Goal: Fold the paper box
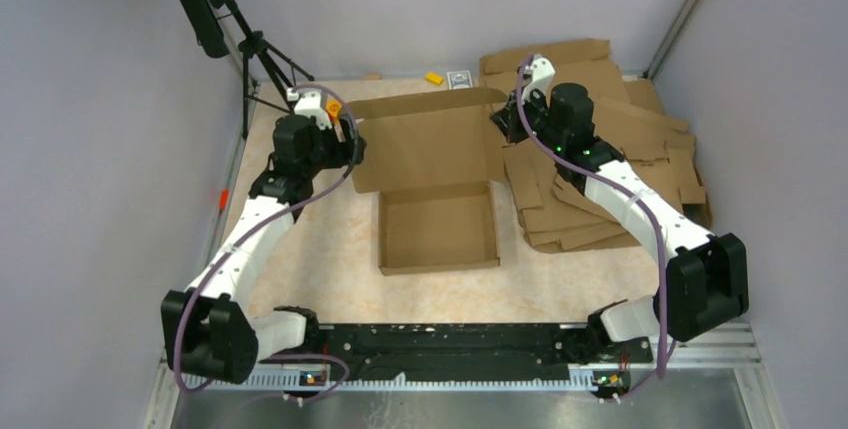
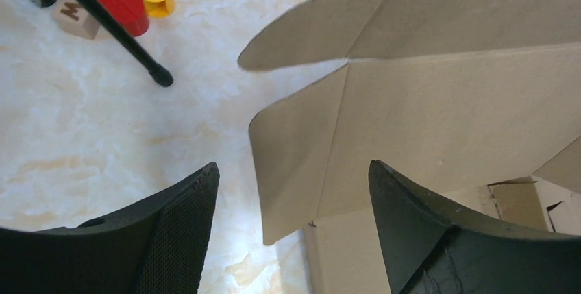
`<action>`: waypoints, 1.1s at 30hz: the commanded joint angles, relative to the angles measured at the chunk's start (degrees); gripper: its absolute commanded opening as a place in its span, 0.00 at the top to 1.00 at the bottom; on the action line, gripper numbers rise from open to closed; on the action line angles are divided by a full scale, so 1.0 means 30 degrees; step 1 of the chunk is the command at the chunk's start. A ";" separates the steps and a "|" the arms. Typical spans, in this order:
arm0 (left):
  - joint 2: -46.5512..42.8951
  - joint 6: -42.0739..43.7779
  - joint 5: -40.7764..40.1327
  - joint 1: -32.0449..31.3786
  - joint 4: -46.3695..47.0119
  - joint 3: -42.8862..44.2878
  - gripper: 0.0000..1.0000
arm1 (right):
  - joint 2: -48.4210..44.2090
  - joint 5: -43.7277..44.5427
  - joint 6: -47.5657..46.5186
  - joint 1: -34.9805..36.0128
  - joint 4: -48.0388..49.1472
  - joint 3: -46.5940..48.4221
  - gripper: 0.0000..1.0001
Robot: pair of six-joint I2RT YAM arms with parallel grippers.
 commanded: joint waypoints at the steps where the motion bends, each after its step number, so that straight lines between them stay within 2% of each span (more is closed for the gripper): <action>1: 0.1090 -0.0193 0.1199 0.0238 -0.0082 0.2065 0.21 | -0.0515 -0.0443 -0.0370 0.0160 0.0836 0.0292 1.00; 5: 0.1558 -0.0584 0.1340 0.0581 -0.0331 0.2584 0.24 | -0.0459 -0.0505 -0.0374 0.0147 0.0719 0.0324 1.00; 14: 0.2043 -0.0919 0.2426 0.0791 -0.0443 0.2867 0.46 | -0.0325 -0.0522 -0.0272 0.0147 0.0661 0.0409 1.00; 17: 0.2124 -0.0799 0.2142 0.0784 -0.0557 0.2989 0.44 | -0.0297 -0.0577 -0.0258 0.0158 0.0684 0.0404 1.00; 21: 0.2347 -0.0537 0.0311 0.0864 -0.1540 0.3339 0.27 | -0.0319 -0.0593 -0.0256 0.0149 0.0666 0.0414 1.00; 23: 0.2343 -0.0318 0.0341 0.0966 -0.1257 0.3210 0.26 | -0.0306 -0.0611 -0.0257 0.0144 0.0687 0.0410 1.00; 29: 0.3263 -0.0080 0.3384 0.1101 0.0373 0.3228 0.30 | -0.0225 -0.0706 -0.0170 0.0147 0.0775 0.0402 1.00; 33: 0.3898 0.0243 0.4001 0.1107 -0.0002 0.4016 0.46 | -0.0095 -0.0765 -0.0103 0.0164 0.0663 0.0475 1.00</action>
